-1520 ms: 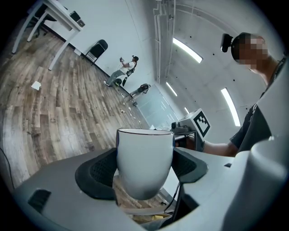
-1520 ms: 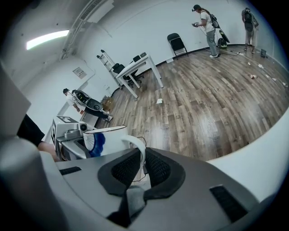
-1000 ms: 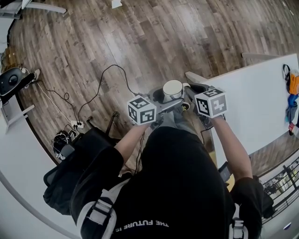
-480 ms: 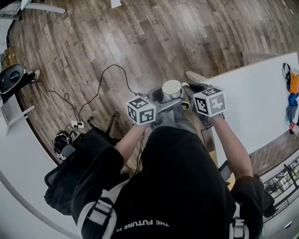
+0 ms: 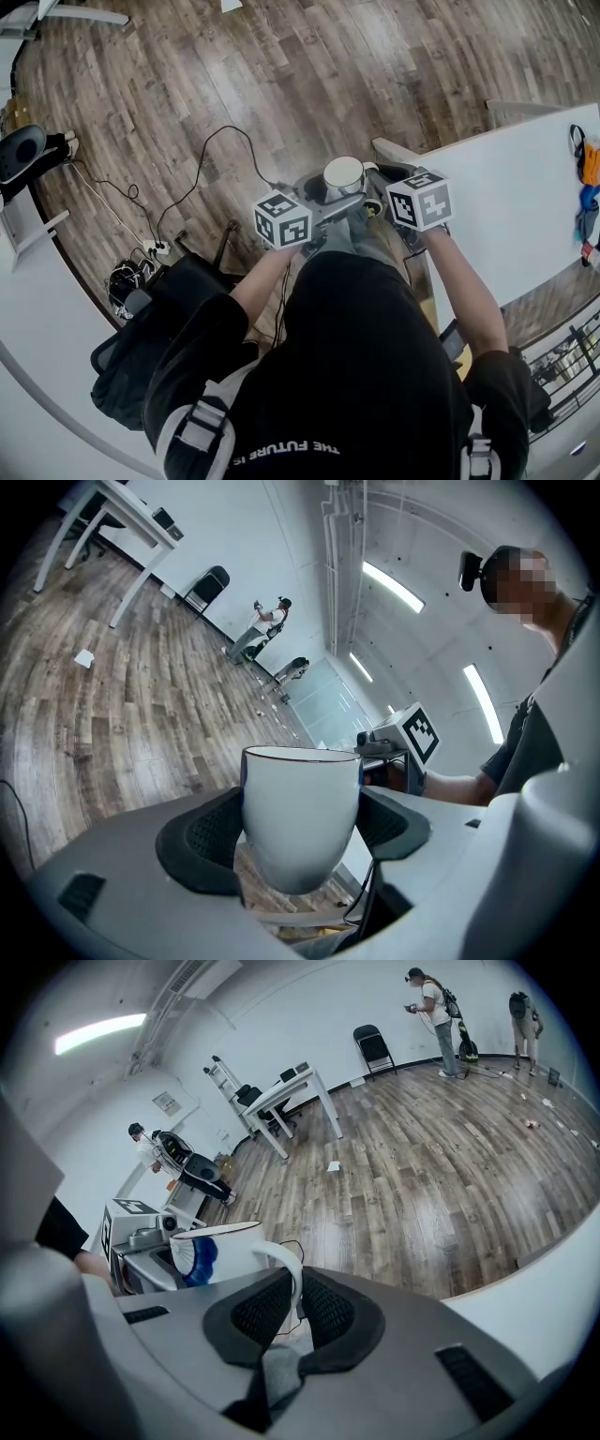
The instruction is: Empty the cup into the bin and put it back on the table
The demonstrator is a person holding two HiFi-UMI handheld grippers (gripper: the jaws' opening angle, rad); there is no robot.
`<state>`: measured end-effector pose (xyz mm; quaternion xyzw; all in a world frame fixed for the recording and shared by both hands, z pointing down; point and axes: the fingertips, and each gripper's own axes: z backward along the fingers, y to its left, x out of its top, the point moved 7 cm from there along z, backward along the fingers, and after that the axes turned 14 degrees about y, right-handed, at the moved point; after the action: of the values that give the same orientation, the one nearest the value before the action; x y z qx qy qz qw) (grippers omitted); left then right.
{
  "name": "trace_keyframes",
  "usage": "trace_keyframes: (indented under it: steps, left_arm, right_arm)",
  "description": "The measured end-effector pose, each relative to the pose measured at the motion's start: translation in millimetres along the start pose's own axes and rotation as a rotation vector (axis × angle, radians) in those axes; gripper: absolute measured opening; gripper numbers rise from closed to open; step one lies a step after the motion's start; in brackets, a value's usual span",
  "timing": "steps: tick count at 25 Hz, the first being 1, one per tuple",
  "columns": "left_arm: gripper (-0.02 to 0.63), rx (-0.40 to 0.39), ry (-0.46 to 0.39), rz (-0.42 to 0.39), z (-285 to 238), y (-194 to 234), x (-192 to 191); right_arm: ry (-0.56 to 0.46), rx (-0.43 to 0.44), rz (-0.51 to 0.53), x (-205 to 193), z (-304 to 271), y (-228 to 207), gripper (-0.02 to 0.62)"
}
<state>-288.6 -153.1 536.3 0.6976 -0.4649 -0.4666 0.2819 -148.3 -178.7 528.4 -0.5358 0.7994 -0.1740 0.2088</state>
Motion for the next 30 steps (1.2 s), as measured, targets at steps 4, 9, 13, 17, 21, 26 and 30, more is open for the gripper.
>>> trace_keyframes:
  steps: [4, 9, 13, 17, 21, 26, 30]
  left_arm:
    - [0.371, 0.032, -0.032, -0.082, 7, -6, 10]
    - [0.371, 0.099, -0.110, -0.330, 26, -39, 42]
    - [0.371, 0.134, -0.167, -0.572, 37, -78, 76]
    - [0.371, 0.150, -0.191, -0.744, 40, -121, 97]
    - [0.371, 0.102, -0.152, -0.816, 27, -148, 104]
    - [0.371, -0.108, -0.018, -0.949, -33, -180, 114]
    - [0.371, -0.299, 0.101, -1.067, -122, -244, 97]
  right_arm:
    - [-0.084, -0.024, 0.056, 9, 9, 6, 0.044]
    - [-0.322, -0.089, 0.173, 27, 50, 25, 0.044]
    - [-0.547, -0.156, 0.250, 37, 98, 41, 0.044]
    - [-0.704, -0.184, 0.291, 31, 143, 49, 0.044]
    - [-0.777, -0.242, 0.266, 12, 171, 47, 0.044]
    - [-0.867, -0.411, 0.114, -46, 210, 16, 0.044]
    - [-0.929, -0.528, -0.027, -139, 263, -25, 0.044]
